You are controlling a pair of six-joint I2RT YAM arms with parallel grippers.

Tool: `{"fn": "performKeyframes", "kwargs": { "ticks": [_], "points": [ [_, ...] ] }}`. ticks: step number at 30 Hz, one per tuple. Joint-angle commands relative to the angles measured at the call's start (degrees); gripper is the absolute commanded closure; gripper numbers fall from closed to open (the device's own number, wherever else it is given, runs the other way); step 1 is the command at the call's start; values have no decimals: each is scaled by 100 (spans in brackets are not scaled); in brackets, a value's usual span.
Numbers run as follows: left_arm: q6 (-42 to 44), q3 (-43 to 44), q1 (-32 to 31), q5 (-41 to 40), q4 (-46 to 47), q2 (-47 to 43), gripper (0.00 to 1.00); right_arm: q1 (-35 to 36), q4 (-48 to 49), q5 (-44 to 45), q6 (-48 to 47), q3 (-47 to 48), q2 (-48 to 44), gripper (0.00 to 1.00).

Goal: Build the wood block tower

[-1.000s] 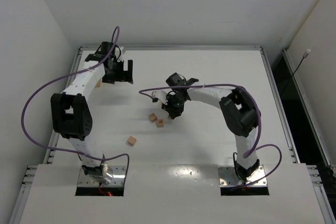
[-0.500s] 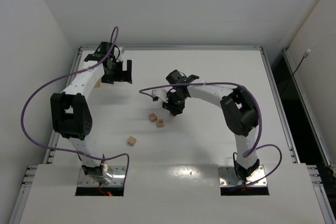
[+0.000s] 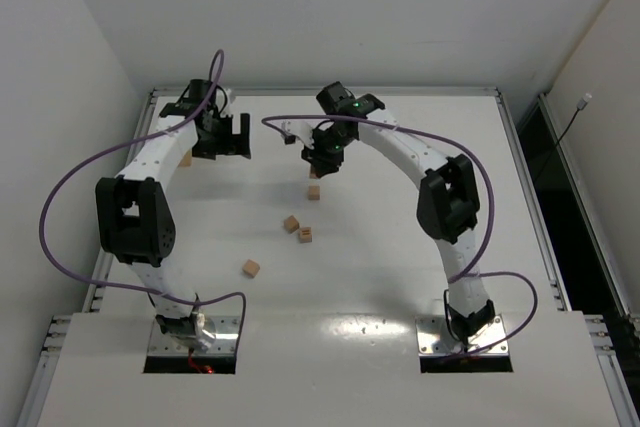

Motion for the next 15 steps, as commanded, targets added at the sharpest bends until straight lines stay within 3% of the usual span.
{"fn": "performKeyframes", "kwargs": {
  "ticks": [1, 8, 15],
  "points": [
    [59, 29, 151, -4, 141, -73, 0, -54, -772, -330, -306, 879, 610, 100],
    [59, -23, 151, 48, 141, -73, 0, -54, -1327, -277, -307, 1794, 1226, 100],
    [59, -23, 203, 110, 193, -73, 0, -54, -1433, -225, -307, 1848, 1297, 100]
  ]
}}
